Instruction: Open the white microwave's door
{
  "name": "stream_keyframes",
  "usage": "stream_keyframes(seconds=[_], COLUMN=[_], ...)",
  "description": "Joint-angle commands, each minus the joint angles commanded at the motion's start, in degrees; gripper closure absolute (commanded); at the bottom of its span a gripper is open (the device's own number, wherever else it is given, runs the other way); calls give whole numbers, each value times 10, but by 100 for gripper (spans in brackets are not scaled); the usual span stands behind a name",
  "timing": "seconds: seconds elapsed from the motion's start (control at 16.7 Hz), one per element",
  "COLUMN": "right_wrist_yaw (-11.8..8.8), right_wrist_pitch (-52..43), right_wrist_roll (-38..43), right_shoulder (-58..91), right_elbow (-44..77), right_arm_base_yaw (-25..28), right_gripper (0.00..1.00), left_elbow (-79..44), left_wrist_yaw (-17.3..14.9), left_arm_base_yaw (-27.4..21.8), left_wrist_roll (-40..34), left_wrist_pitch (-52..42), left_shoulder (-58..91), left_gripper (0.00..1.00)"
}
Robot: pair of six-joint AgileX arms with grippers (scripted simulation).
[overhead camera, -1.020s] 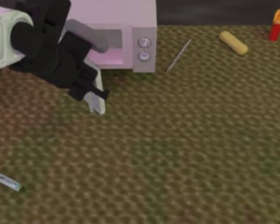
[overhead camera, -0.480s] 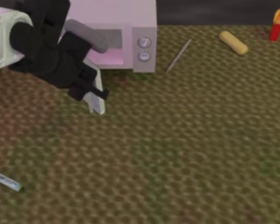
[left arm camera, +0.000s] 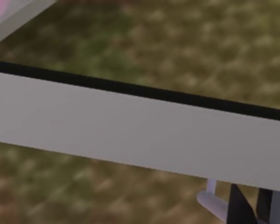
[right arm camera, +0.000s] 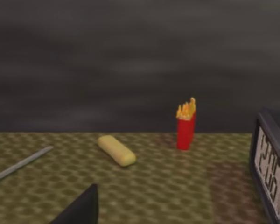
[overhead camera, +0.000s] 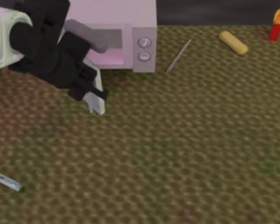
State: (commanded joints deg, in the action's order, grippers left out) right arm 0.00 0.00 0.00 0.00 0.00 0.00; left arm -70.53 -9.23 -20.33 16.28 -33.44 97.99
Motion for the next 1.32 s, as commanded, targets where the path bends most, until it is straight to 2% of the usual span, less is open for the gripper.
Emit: stream_keyframes(seconds=[0.36,0.78,1.32], right_wrist_yaw=[0,0,0], right_wrist_pitch=[0,0,0], right_wrist_roll=[0,0,0], right_shoulder=[0,0,0], right_elbow=[0,0,0], right_arm_base_yaw=[0,0,0], right_gripper=[0,0,0], left_elbow=[1,22,22], left_wrist_yaw=[-8,-54,-56], left_arm_base_yaw=[1,42,44], left_wrist_roll=[8,104,108], left_wrist_pitch=[-1,-24,-23], left_shoulder=[-1,-19,-22], left_gripper=[100,100,100])
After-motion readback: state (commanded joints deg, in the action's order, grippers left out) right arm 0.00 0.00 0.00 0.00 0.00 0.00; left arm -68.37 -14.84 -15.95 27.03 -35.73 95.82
